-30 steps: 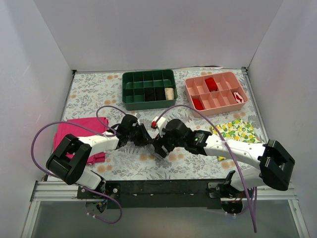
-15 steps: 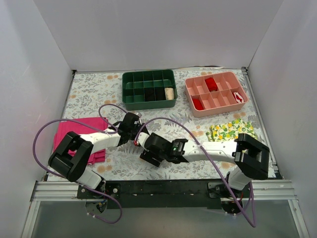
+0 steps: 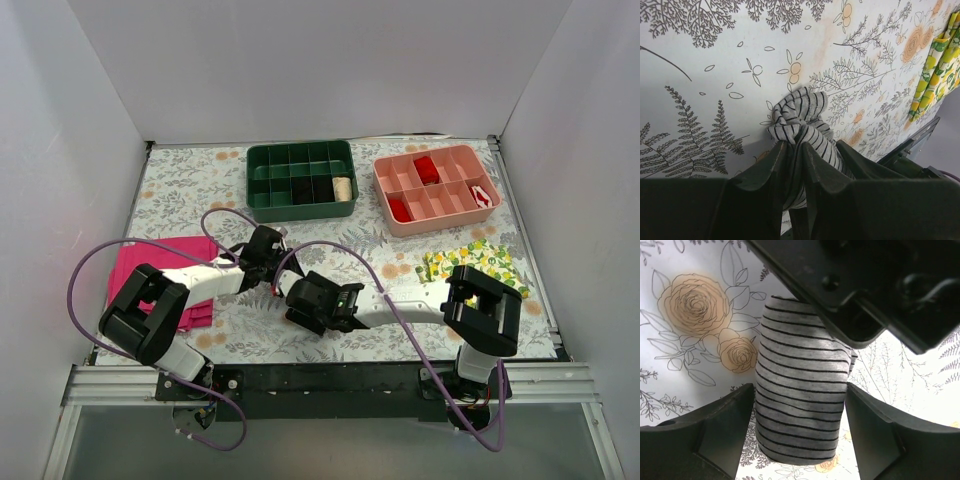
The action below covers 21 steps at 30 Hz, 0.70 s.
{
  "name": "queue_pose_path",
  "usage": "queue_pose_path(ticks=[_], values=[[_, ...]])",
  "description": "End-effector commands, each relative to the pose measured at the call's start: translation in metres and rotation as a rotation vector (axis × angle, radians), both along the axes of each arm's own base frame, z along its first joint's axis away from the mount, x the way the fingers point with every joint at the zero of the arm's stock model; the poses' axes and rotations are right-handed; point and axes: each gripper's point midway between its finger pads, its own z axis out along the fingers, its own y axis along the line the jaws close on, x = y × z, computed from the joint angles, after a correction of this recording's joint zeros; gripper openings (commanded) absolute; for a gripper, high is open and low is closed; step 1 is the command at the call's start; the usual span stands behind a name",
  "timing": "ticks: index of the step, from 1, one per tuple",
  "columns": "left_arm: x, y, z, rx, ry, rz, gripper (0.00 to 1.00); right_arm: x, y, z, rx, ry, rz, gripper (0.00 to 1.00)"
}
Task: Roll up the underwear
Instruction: Pick up the underwear from the center of the board.
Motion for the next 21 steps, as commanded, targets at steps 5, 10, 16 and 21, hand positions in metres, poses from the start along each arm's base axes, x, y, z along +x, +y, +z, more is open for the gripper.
queue_pose_path(ticks=[5, 10, 16, 21], values=[[0.000, 0.007, 0.000, 0.043, 0.002, -0.033, 0.20, -0.006, -0.066, -0.049, -0.200, 0.094, -0.114, 0.76], [0.007, 0.010, 0.005, 0.039, -0.005, -0.038, 0.22, -0.008, -0.076, -0.058, -0.227, 0.144, -0.135, 0.55], [0.018, 0.020, 0.018, 0.020, -0.031, -0.009, 0.38, -0.012, -0.064, -0.058, -0.151, 0.227, -0.133, 0.19], [0.038, 0.044, 0.043, 0.014, -0.092, 0.086, 0.61, -0.003, -0.045, -0.040, 0.025, 0.340, -0.182, 0.01]])
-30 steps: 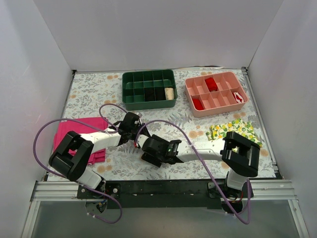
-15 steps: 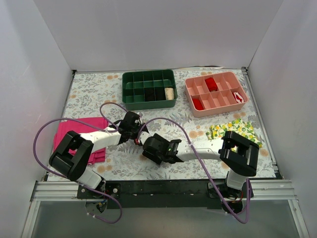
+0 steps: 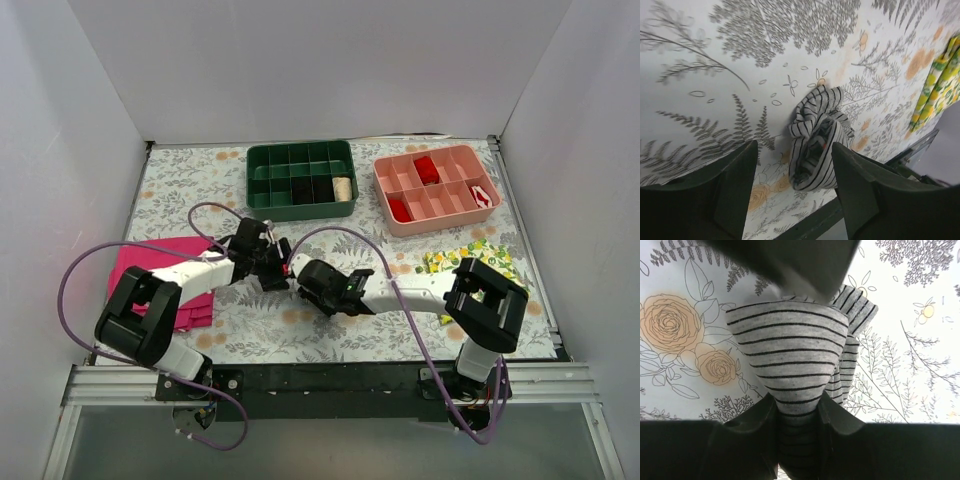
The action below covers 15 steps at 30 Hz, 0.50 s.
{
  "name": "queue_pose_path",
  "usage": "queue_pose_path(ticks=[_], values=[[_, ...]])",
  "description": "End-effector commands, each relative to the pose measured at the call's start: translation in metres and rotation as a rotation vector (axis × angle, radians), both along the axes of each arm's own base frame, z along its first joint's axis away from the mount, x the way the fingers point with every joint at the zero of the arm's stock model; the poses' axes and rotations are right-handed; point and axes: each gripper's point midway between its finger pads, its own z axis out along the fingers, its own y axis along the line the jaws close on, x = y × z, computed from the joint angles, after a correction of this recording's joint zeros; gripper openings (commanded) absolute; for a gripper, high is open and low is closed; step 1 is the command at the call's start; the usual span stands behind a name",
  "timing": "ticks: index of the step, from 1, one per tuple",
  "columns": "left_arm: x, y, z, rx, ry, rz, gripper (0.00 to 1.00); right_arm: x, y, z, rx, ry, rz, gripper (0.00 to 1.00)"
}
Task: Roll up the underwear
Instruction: Pick up the underwear from the center of the board.
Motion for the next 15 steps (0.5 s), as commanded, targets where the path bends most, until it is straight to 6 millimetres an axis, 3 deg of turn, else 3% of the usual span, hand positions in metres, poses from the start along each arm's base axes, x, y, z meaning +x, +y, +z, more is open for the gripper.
queue_pose_path(ticks=[1, 6, 9, 15], values=[[0.030, 0.027, 0.043, -0.014, -0.117, 0.105, 0.63, -0.015, -0.032, -0.019, -0.004, 0.224, -0.061, 0.01], [0.040, 0.048, 0.083, -0.023, -0.222, 0.189, 0.70, 0.023, -0.009, 0.036, 0.319, 0.355, -0.150, 0.01], [0.039, 0.053, 0.095, -0.029, -0.255, 0.201, 0.71, 0.049, -0.004, 0.064, 0.432, 0.388, -0.183, 0.01], [0.034, 0.055, 0.093, -0.026, -0.256, 0.192, 0.71, 0.091, 0.010, 0.118, 0.604, 0.407, -0.207, 0.01]])
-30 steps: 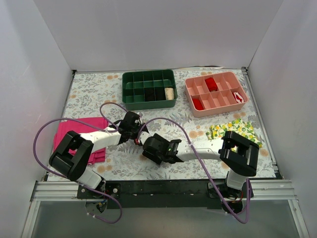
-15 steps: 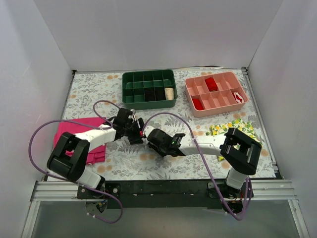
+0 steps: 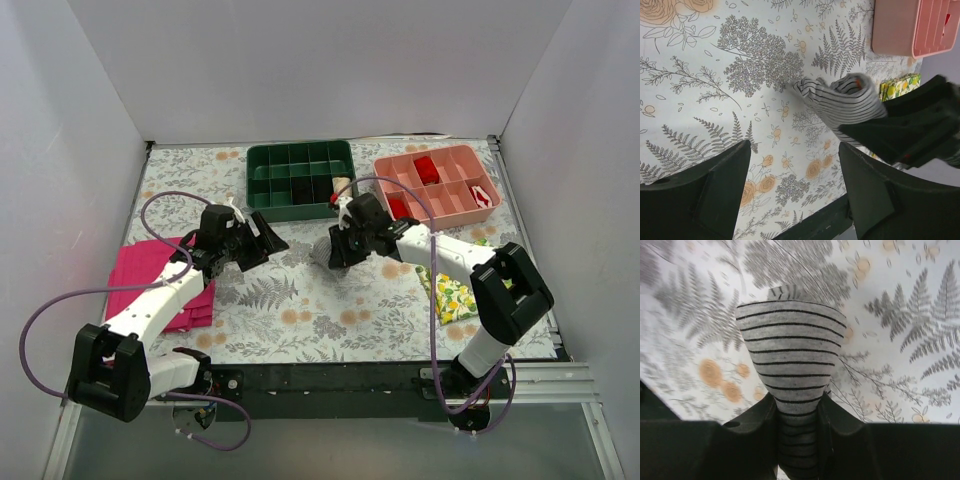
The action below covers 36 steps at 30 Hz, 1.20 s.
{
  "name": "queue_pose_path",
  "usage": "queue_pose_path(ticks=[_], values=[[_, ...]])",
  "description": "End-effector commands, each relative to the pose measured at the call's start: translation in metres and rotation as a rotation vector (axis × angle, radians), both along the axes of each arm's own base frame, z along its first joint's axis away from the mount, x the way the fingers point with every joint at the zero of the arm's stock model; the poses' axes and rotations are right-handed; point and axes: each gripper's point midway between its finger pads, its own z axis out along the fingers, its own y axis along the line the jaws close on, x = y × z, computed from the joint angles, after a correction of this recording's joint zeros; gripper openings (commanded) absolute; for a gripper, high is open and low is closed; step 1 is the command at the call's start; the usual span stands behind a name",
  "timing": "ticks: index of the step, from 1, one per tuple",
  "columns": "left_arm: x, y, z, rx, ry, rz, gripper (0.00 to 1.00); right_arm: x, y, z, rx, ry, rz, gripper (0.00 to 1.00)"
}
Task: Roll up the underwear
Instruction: Pick up the underwear from the center of the board, then move the storage box to the center of the board.
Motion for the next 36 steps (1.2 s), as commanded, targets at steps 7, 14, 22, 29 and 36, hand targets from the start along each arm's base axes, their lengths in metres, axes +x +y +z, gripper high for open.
queue_pose_path(ticks=[7, 14, 22, 29, 36], values=[[0.003, 0.014, 0.000, 0.034, -0.001, 0.022, 0.71, 0.078, 0.031, 0.118, 0.318, -0.037, -0.080, 0.01], [0.012, 0.033, 0.001, 0.084, 0.006, 0.063, 0.74, 0.142, 0.029, 0.154, 0.272, -0.145, -0.226, 0.01], [0.030, 0.050, 0.009, 0.085, -0.025, 0.118, 0.96, 0.194, 0.038, 0.159, 0.221, -0.178, -0.347, 0.01], [0.122, 0.052, 0.024, 0.094, -0.067, 0.126, 0.98, 0.193, 0.032, 0.158, 0.204, -0.203, -0.356, 0.01], [0.201, 0.055, 0.013, 0.066, -0.085, 0.100, 0.98, 0.169, 0.019, 0.151, 0.190, -0.212, -0.322, 0.01]])
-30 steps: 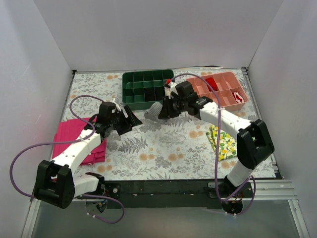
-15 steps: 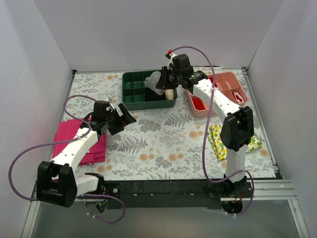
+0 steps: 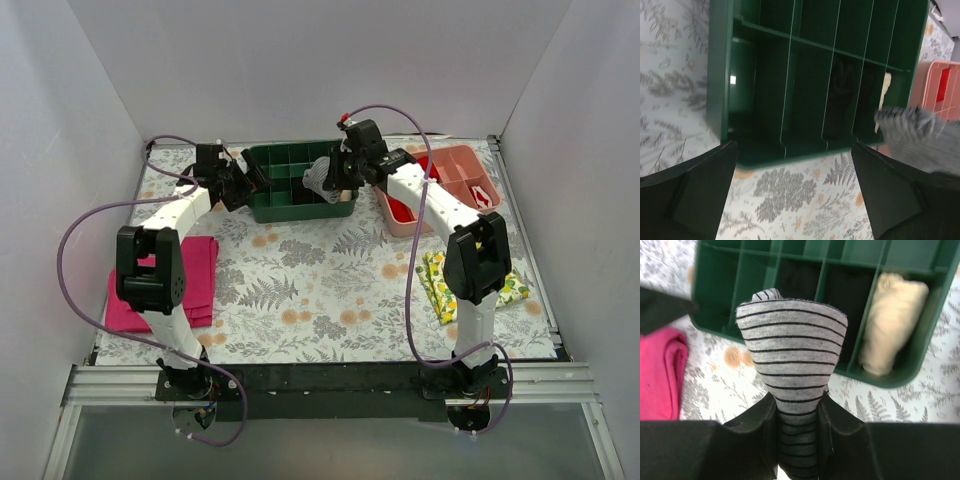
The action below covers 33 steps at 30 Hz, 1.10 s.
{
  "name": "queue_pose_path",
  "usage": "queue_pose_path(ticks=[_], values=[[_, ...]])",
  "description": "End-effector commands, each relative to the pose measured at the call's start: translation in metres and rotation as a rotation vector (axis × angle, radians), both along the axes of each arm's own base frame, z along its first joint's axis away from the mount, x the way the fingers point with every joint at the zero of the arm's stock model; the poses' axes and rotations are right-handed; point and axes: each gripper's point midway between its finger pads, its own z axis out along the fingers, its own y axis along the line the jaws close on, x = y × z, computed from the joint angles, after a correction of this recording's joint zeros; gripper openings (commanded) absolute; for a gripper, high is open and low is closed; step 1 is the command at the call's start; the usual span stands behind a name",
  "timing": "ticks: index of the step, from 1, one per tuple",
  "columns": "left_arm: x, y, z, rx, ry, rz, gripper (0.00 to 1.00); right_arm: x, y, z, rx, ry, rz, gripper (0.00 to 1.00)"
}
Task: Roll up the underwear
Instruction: Move the storage box to the center of the board.
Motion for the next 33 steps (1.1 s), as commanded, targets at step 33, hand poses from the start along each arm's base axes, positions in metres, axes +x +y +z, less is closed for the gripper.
queue_pose_path(ticks=[33], values=[[-0.065, -0.040, -0.049, -0.040, 0.153, -0.242, 0.98, -0.037, -0.029, 0.038, 0.007, -0.133, 0.017, 0.01]])
